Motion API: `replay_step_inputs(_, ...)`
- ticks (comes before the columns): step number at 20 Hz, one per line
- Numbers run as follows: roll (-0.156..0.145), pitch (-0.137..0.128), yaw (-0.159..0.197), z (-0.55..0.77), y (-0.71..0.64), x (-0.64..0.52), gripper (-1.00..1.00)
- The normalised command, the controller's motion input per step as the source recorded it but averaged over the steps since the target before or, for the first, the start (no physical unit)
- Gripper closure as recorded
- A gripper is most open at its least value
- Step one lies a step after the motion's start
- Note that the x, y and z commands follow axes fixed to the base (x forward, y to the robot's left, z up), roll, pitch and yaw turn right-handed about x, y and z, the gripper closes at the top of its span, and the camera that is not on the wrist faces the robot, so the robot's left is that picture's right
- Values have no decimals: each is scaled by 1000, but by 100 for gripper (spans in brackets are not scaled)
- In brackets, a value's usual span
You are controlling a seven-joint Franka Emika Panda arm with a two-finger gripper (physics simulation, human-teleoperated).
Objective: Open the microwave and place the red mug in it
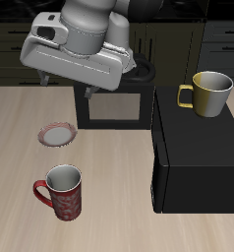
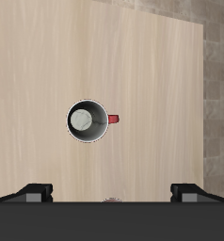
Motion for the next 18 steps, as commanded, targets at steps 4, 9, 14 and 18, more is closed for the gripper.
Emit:
replay_step_inputs(4, 22, 5, -8, -83, 128, 184, -100)
replay_step_inputs(9, 2, 22, -40, -180, 9, 194, -100)
replay_step_inputs(14, 53, -11, 43, -156, 336, 120, -100)
replay_step_inputs(18, 25, 23, -2, -229, 214, 140, -100)
